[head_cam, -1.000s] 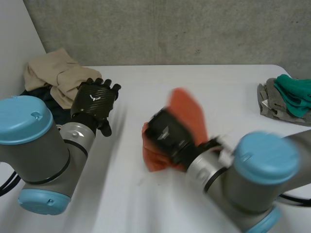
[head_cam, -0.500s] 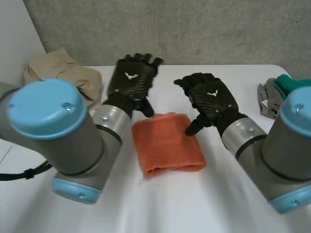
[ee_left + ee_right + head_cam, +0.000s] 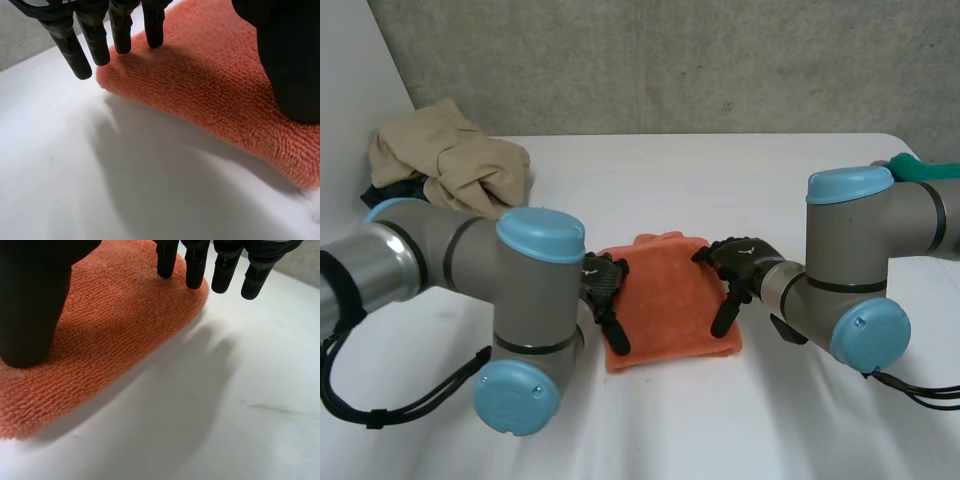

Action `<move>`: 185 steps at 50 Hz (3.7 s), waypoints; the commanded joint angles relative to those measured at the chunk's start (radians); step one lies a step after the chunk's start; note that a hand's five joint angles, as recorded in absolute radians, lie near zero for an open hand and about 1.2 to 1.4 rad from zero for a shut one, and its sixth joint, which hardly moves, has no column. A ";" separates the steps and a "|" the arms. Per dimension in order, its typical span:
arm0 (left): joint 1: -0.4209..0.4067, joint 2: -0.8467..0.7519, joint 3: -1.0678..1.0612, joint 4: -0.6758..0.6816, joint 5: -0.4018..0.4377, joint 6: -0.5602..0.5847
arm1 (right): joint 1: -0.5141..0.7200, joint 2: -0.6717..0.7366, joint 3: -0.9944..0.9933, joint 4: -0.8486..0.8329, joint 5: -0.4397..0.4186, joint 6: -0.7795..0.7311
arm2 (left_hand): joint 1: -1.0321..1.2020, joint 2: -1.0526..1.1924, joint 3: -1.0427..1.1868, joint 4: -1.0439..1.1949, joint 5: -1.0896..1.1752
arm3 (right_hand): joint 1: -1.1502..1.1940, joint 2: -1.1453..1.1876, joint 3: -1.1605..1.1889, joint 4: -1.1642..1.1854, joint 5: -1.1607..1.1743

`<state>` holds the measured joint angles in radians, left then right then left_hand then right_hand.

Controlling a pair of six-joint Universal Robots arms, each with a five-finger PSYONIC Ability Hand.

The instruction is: Fold the laundry.

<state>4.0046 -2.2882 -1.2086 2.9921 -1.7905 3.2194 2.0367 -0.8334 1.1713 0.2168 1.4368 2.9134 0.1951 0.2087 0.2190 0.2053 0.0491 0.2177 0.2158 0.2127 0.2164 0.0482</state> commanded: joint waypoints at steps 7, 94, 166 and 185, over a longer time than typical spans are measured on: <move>0.014 0.222 0.023 0.013 0.163 0.008 | 0.063 -0.291 0.288 -0.287 0.103 -0.249 | -0.021 -0.034 -0.044 -0.031 -0.049 | -0.043 -0.041 -0.038 -0.042 -0.048; 0.134 0.440 0.020 0.114 0.792 0.014 | -0.567 0.017 -0.248 -0.872 -0.160 0.027 | -0.008 -0.022 -0.032 -0.018 -0.037 | 1.179 1.180 1.184 1.180 1.174; 0.490 0.402 0.293 0.171 0.365 -0.104 | -0.363 -0.530 0.241 -0.754 -0.136 -0.220 | 0.098 0.084 0.074 0.087 0.069 | -0.043 -0.041 -0.038 -0.042 -0.048; 0.676 -0.318 0.506 0.441 0.361 0.382 | -0.122 -0.398 0.634 -0.718 -0.122 -0.319 | -0.017 -0.030 -0.041 -0.027 -0.045 | -0.043 -0.041 -0.038 -0.042 -0.048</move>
<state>4.6595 -2.4103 -0.8154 3.2987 -1.4657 3.6082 1.8948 -1.2623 1.7642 -0.5017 1.3024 2.6065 0.2139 0.2095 0.2147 0.2086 0.0482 0.2265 0.2130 0.2149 0.2140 0.0484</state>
